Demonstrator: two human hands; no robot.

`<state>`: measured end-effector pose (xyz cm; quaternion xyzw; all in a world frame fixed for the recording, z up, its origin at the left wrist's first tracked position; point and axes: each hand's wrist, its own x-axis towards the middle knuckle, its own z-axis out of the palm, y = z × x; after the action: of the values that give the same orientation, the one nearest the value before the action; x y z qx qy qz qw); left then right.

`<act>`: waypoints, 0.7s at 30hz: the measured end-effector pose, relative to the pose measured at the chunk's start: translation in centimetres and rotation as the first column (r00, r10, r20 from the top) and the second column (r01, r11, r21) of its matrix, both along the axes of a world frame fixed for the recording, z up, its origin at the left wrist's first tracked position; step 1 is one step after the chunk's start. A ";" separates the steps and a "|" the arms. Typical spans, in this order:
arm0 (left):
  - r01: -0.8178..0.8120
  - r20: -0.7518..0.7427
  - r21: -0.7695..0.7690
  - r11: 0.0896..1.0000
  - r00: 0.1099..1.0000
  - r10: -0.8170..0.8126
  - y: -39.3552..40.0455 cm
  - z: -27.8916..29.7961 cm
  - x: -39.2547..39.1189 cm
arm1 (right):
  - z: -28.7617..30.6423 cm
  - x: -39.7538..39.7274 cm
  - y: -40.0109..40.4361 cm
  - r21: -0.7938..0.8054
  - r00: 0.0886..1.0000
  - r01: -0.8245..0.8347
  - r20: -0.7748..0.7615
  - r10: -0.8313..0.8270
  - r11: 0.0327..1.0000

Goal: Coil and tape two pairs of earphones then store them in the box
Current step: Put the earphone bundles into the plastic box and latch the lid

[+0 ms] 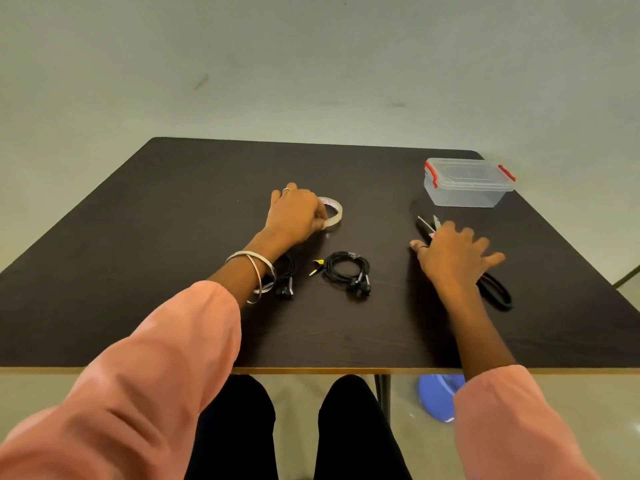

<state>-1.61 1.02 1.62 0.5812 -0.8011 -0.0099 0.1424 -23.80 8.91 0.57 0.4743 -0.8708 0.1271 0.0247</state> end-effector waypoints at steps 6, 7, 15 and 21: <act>0.267 0.008 0.083 0.960 0.963 -0.268 0.8 1.3 -6.9 | -0.2 -3.7 0.4 -0.098 0.999 0.019 0.046 -0.015 0.995; 0.310 0.009 0.095 0.946 0.950 -0.313 1.1 1.5 -8.1 | -0.4 -4.3 0.5 -0.096 0.999 0.019 0.048 -0.015 0.995; 0.489 -0.055 0.233 0.841 0.870 -0.490 0.8 2.3 -11.9 | 1.0 -9.0 0.3 -0.039 0.972 0.005 0.234 0.004 0.999; 0.348 -0.492 0.122 0.929 0.834 -0.248 -3.3 5.0 -15.2 | 4.6 -13.8 -3.8 -0.283 0.884 -0.018 0.444 0.148 0.959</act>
<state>-16.84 -2.33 6.57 0.4403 -0.8183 -0.2553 0.2670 -37.60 5.16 5.20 0.4598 -0.8047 0.3547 -0.1235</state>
